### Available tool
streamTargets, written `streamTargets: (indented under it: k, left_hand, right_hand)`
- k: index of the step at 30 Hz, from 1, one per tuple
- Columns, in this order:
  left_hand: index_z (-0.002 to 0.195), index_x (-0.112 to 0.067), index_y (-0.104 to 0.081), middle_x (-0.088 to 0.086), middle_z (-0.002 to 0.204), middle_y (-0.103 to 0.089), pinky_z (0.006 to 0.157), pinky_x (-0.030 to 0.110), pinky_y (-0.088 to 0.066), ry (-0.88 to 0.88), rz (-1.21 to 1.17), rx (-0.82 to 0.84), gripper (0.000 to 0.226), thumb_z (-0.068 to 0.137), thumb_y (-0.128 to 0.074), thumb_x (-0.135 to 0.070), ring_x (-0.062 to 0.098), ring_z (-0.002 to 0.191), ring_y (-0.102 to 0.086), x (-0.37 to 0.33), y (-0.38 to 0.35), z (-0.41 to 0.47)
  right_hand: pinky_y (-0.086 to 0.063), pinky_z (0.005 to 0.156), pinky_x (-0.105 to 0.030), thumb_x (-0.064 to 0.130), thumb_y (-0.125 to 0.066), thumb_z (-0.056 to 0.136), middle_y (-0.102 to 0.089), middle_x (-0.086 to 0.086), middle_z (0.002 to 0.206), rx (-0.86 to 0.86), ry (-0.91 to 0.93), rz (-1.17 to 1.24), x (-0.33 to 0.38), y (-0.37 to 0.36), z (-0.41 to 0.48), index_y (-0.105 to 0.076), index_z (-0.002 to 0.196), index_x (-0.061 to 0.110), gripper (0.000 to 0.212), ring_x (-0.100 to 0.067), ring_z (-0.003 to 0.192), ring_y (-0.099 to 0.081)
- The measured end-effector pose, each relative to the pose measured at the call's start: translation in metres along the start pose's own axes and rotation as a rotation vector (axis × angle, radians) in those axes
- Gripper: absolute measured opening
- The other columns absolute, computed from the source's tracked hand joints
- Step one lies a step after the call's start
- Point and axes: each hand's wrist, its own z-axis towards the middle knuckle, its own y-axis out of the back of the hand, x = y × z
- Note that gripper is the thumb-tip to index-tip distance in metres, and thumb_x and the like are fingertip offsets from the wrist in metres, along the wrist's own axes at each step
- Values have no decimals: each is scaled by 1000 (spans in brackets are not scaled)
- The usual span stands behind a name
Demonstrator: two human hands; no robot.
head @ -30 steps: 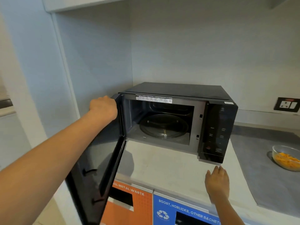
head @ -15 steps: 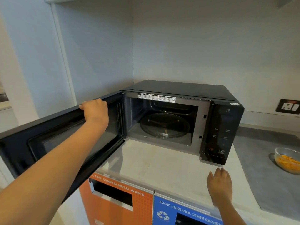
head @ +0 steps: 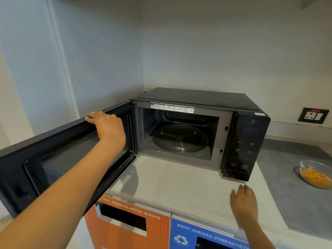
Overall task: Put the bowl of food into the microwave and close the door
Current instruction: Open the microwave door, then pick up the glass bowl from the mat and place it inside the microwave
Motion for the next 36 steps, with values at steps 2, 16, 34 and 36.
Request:
streamTargets:
  k: [2,16,34,36]
  left_hand:
    - [145,12,-10,29,151,-24,116,50,-22,5,-69,-34,66,98,-42,-22,40,141,-25,-3,-10,-3]
    - [130,-1,-52,21,139,-45,105,48,-35,-299,-767,-330,41,92,-54,-17,36,128,-43,-52,-25,-17]
    - [99,-23,-73,-4,107,-71,84,20,-49,-961,-1530,589,19,91,-55,-25,12,99,-65,-333,104,-167]
    - [100,-23,-73,-3,104,-70,82,21,-49,-939,-1583,710,21,90,-54,-22,14,100,-65,-376,118,-184]
  right_hand:
    - [-23,118,-43,43,-30,97,-18,-7,158,-5,-1,11,0,1,-1,-20,147,14,59,-28,145,-19]
    - [-42,105,-46,28,-43,97,-46,-12,138,-269,-30,568,8,27,-19,-42,133,15,39,-31,124,-48]
    - [-44,93,-40,7,-54,90,-57,-26,117,-656,-205,721,-138,158,113,-56,115,-3,27,-37,108,-55]
    - [-40,100,-46,9,-55,91,-54,-26,123,-647,-264,731,-158,168,133,-53,121,-5,33,-37,114,-52]
